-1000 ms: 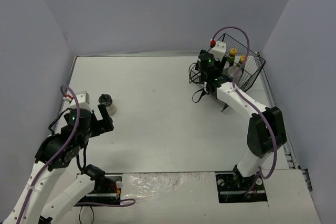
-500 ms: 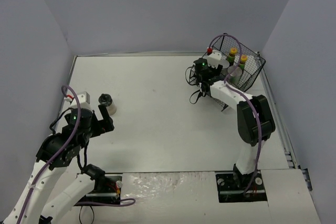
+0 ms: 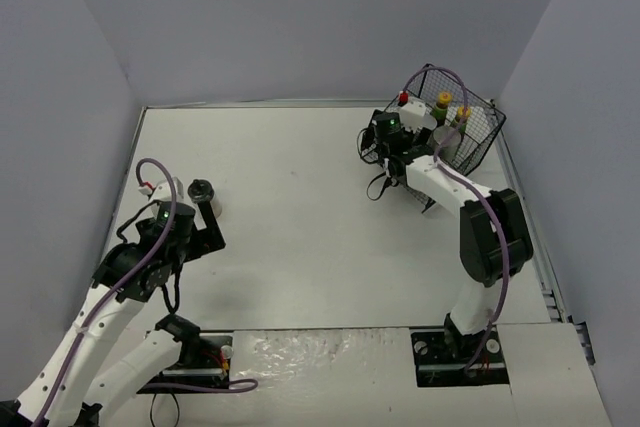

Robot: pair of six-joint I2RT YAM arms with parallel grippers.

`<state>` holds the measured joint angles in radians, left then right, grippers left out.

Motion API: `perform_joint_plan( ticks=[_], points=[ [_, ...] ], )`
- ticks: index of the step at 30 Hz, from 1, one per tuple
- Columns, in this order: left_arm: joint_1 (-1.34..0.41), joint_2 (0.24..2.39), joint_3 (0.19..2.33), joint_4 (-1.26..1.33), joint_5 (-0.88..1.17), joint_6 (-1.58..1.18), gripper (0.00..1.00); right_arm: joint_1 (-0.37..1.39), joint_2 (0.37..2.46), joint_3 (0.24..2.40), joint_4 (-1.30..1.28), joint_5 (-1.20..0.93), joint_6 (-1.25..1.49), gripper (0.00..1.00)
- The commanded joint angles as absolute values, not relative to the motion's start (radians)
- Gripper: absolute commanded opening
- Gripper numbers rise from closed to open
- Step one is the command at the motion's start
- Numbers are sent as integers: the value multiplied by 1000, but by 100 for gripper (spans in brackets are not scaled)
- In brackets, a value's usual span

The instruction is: Organize the condiment bottles

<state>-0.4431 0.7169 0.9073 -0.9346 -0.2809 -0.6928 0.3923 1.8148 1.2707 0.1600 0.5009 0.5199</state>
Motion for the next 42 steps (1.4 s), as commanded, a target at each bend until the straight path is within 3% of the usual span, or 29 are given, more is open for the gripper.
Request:
perform_joint_plan(
  ticks=[1,10,16,24,34,38,41,42],
  points=[
    [-443,800,942,-849,-356,-743,97,388,1600,1254,152,410,527,100],
    [-383,1078,1013,-698,-472,-692,97,387,1248,1104,66,178,404,100],
    [-231,1192,1045,-586,-384,-637,97,384,1051,1003,56,85,392,100],
    [-189,1362,1072,-413,-367,-568,97,382,960,951,43,35,373,100],
    [-158,1515,1155,-385,-357,-541,97,383,948,939,39,11,360,100],
    [-159,1534,1157,-381,-324,-537,76,383,956,942,40,-20,356,100],
    [-165,1531,1152,-379,-280,-529,55,382,962,948,40,-21,351,100],
    [-180,1530,1154,-376,-258,-527,43,382,967,955,40,-22,348,100]
  ],
)
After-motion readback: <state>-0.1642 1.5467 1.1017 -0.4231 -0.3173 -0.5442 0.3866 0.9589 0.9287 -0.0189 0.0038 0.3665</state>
